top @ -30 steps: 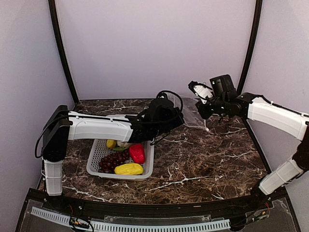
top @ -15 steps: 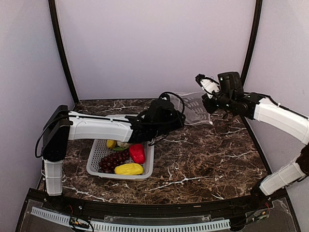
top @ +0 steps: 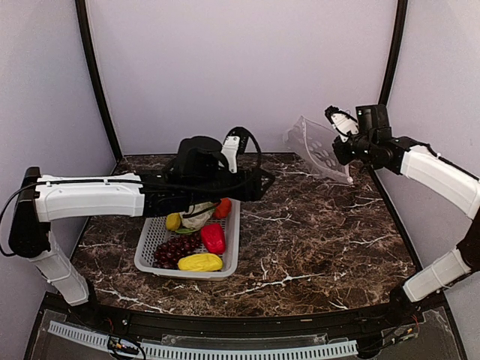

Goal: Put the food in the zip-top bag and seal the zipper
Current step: Adjust the zipper food storage bag, then pick up the fake vegetable from the bin.

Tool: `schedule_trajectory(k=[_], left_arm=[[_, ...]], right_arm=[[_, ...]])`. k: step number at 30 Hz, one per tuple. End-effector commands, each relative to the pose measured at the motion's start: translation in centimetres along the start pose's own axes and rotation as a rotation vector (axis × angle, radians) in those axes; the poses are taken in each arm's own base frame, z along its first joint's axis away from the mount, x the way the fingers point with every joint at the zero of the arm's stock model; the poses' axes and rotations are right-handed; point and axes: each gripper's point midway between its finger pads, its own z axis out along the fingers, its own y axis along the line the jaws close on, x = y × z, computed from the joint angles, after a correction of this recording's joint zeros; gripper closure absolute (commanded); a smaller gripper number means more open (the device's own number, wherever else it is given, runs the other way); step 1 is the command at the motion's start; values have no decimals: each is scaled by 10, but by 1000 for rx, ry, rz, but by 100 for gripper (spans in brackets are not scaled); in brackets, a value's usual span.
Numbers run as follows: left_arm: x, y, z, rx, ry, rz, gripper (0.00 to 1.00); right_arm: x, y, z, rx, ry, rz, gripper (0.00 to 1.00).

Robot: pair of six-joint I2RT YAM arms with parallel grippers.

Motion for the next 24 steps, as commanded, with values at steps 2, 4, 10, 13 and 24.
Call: schedule_trajectory(k=[2, 4, 10, 13, 24], left_arm=[[33, 64, -48, -222, 140, 47, 27], [45, 86, -65, -296, 174, 39, 27], [79, 129, -103, -453, 271, 50, 28], [90, 140, -111, -490, 297, 57, 28], [96, 165, -110, -614, 442, 168, 28]], right_arm=[[-42, -66, -8, 164, -53, 26, 100], [-49, -70, -13, 171, -69, 22, 100], [-22, 3, -14, -149, -72, 48, 100], [12, 47, -6, -309, -36, 21, 100], [53, 109, -22, -591, -50, 38, 100]])
